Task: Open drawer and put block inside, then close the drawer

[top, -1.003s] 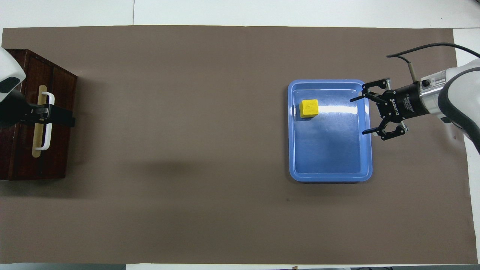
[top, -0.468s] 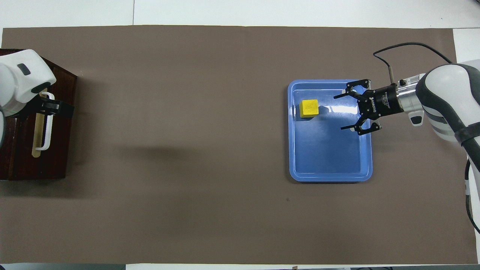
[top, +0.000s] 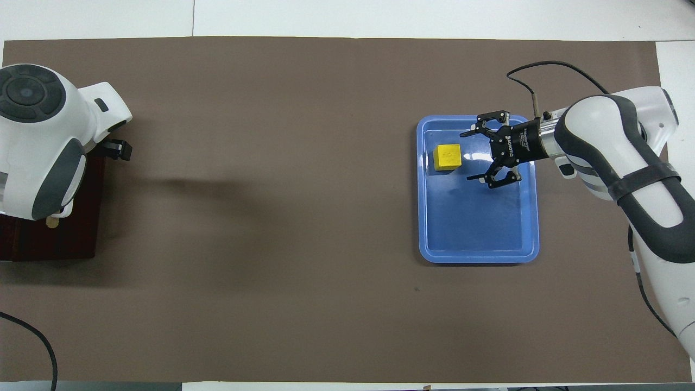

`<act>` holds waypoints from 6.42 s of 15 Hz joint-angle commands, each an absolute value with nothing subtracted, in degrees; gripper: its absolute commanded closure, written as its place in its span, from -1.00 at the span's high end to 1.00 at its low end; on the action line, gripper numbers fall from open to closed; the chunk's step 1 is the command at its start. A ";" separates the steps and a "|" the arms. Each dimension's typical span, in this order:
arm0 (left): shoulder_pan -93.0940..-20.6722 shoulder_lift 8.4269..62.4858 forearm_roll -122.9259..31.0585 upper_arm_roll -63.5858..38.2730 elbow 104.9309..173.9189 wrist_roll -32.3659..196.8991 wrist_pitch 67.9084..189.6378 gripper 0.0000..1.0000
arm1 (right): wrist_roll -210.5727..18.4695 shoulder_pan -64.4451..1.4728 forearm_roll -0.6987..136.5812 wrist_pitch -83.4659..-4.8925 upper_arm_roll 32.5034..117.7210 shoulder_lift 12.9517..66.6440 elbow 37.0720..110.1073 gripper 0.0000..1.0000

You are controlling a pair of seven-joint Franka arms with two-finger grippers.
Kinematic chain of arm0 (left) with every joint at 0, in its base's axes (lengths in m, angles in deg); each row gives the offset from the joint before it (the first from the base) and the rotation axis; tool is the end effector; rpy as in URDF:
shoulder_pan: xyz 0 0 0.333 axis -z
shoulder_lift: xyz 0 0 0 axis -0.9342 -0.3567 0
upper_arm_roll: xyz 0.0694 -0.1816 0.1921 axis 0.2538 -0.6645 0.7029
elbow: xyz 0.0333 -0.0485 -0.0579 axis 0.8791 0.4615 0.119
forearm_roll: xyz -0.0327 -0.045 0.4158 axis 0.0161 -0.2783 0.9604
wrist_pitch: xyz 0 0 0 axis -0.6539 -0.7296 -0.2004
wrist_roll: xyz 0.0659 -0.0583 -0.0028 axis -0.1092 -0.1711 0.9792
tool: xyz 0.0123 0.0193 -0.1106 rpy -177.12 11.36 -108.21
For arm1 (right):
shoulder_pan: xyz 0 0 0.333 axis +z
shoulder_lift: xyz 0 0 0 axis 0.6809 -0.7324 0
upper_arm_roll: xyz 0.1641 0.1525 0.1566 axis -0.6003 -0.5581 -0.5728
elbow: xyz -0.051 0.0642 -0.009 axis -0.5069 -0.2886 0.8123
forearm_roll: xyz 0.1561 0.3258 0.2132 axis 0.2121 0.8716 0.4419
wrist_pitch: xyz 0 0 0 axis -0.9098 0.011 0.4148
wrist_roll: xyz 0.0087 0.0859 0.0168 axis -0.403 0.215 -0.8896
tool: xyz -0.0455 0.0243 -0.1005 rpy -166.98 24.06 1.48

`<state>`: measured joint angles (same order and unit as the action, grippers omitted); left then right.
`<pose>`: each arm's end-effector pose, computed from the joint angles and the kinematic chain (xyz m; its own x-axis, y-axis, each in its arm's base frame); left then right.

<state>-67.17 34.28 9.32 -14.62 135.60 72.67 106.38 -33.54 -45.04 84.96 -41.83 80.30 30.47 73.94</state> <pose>0.6286 -0.0428 0.3699 0.9691 -0.2464 -0.0130 -0.2271 -0.8701 -0.4374 0.6348 0.0463 0.2435 0.1392 -0.7203 -0.6796 -0.9892 -0.1332 -0.0613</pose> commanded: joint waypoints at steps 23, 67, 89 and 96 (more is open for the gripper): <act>-67.43 33.12 12.60 -14.37 141.41 81.15 108.34 1.00 | -28.65 -43.79 81.47 -44.35 80.29 25.43 69.33 1.00; -51.87 33.66 -19.83 -15.17 116.98 158.80 93.13 1.00 | 11.43 -20.95 77.96 -41.89 79.94 35.36 53.25 -1.00; -42.21 33.30 -20.45 -15.08 113.46 193.03 86.19 0.89 | 18.21 -12.85 75.32 -47.69 79.94 35.10 53.25 -1.00; -42.29 33.30 -20.45 -15.17 113.46 192.68 87.07 -0.86 | 18.12 -13.03 75.32 -47.52 79.94 35.10 53.25 -1.00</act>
<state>-43.09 34.27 -19.77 -15.93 115.28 192.12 87.33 16.47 -13.01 76.40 -47.44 80.03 35.66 54.38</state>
